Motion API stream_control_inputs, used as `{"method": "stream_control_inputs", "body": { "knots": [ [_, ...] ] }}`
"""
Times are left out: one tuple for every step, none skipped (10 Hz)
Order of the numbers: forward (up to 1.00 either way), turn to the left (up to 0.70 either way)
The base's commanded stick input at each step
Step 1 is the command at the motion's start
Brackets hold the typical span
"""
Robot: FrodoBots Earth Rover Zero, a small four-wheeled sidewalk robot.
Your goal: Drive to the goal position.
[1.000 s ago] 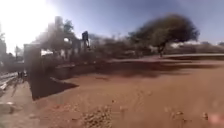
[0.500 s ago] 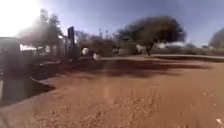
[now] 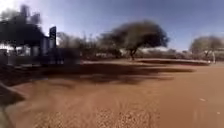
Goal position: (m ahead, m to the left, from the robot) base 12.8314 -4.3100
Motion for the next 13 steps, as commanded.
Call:
{"method": "stream_control_inputs", "body": {
  "knots": [
    [1.00, -0.27],
    [1.00, -0.27],
    [1.00, -0.27],
    [1.00, -0.27],
    [1.00, -0.27],
    [1.00, -0.27],
    [1.00, -0.27],
    [1.00, -0.27],
    [1.00, -0.27],
    [1.00, -0.27],
    [1.00, 0.00],
    [1.00, 0.00],
    [1.00, -0.08]
  ]
}}
